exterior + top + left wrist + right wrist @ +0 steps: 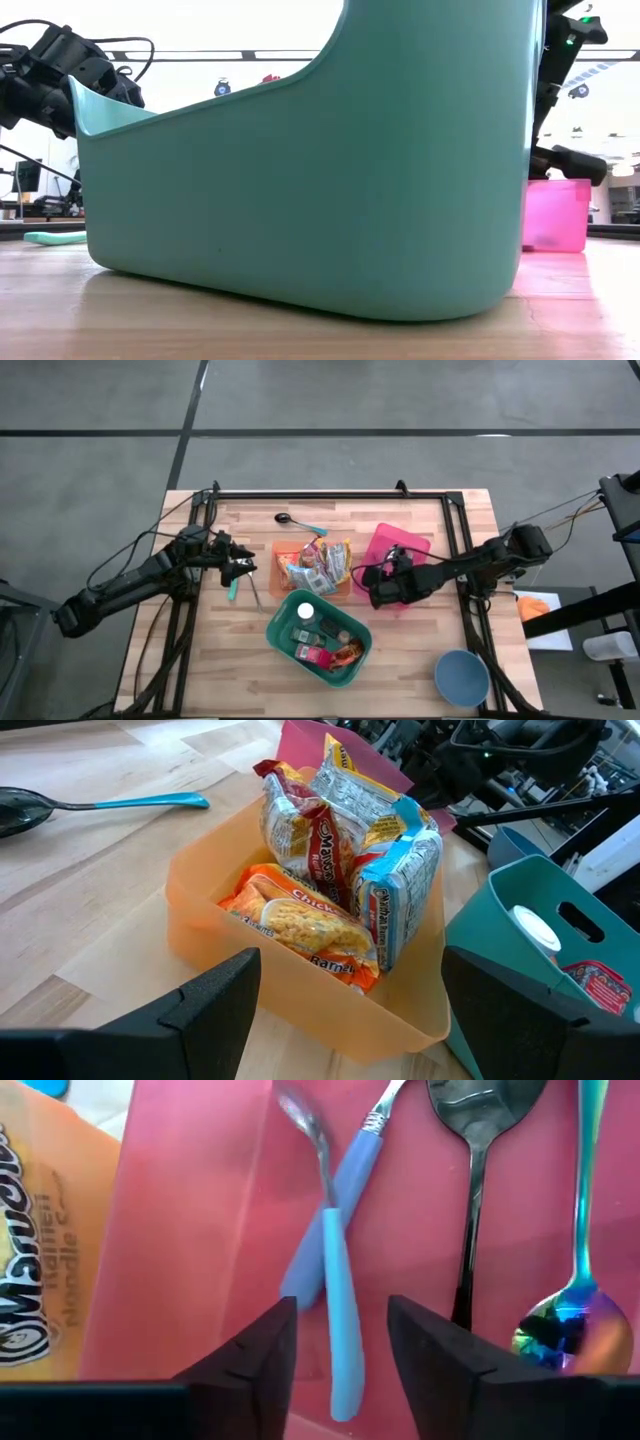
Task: Pick & Place Food Item
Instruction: Put the silver spoon into the pink bin
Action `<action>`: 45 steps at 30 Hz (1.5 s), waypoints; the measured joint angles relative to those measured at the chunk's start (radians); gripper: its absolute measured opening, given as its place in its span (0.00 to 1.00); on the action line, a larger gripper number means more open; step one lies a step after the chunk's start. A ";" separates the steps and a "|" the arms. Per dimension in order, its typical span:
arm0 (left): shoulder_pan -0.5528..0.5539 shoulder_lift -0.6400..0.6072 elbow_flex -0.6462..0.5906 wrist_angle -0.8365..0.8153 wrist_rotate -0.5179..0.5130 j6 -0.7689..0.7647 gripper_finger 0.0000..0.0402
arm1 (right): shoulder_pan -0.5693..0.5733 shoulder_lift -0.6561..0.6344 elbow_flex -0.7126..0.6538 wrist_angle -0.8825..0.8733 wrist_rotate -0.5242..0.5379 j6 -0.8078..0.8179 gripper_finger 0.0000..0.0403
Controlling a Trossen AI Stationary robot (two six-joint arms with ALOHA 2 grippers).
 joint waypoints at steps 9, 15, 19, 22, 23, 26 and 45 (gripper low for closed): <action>0.000 0.000 0.000 0.000 0.000 0.000 0.78 | 0.000 0.000 0.011 0.007 0.002 -0.041 0.42; 0.000 0.000 0.000 0.000 0.000 0.000 0.78 | 0.001 -0.025 0.055 -0.041 0.040 -0.135 0.42; 0.000 0.000 0.000 0.000 0.000 0.000 0.78 | 0.005 -0.069 0.101 -0.141 0.088 -0.180 0.42; 0.000 0.000 0.000 0.000 0.000 0.000 0.78 | 0.018 -0.111 0.137 -0.203 0.140 -0.219 0.42; 0.000 0.000 0.000 0.000 0.000 0.000 0.78 | 0.026 -0.128 0.144 -0.215 0.167 -0.235 0.42; 0.000 0.000 0.000 0.000 0.000 0.000 0.78 | 0.068 -0.199 0.146 -0.213 0.279 -0.321 0.42; 0.000 0.000 0.000 -0.008 0.000 0.000 0.78 | 0.367 -0.614 0.026 0.143 0.524 -1.244 0.42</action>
